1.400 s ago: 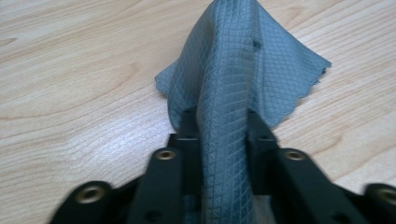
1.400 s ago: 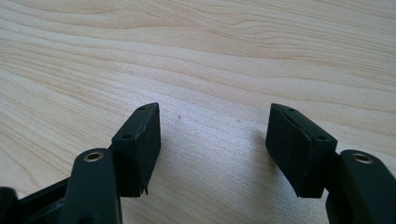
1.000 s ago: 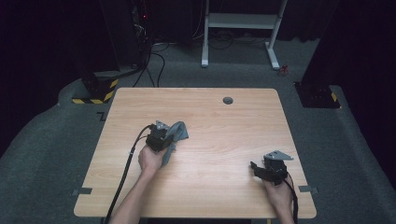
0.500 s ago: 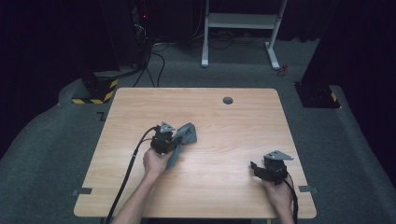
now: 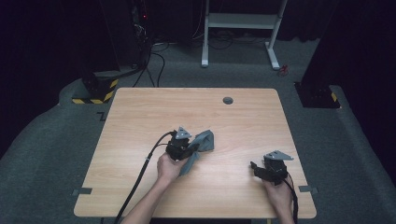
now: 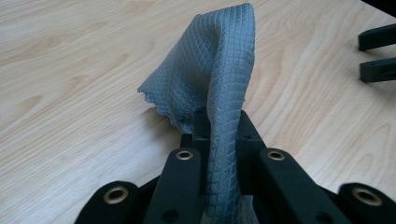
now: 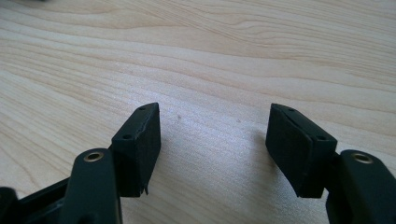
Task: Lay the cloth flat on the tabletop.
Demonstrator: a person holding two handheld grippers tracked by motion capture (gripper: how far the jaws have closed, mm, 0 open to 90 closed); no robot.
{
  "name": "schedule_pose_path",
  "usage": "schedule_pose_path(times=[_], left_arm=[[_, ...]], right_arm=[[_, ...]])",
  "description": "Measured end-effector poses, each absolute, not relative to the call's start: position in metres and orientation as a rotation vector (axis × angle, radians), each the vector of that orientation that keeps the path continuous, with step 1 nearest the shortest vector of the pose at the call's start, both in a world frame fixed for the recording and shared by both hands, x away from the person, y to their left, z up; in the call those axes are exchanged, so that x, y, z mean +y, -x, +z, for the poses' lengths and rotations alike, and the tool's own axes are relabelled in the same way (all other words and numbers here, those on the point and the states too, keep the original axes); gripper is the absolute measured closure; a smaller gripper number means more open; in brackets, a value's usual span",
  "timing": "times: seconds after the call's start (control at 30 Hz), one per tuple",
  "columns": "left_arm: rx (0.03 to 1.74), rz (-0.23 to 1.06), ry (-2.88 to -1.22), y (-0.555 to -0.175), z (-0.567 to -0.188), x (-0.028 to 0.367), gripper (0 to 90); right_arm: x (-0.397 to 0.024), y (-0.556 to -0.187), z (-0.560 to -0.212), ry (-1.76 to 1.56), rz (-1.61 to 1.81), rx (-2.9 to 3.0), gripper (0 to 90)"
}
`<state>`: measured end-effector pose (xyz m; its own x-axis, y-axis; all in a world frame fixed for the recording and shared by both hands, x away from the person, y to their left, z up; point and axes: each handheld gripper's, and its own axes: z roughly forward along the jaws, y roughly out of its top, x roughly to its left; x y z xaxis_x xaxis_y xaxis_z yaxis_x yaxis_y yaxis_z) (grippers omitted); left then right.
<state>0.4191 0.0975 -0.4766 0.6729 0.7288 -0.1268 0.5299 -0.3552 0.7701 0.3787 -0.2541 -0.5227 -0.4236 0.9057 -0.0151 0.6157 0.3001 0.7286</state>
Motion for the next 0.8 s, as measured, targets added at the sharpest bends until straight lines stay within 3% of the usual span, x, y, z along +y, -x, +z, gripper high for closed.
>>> schedule_pose_path(times=[0.4, 0.8], left_arm=[[0.925, 0.24, -2.069, -0.414, -0.487, 0.062, 82.9], [0.934, 0.221, -2.092, -0.414, -0.498, 0.056, 80.4]], right_arm=[[-0.254, -0.379, -0.523, -1.356, 0.917, 2.148, 35.7], [-0.254, -0.379, -0.523, -1.356, 0.917, 2.149, 35.8]])
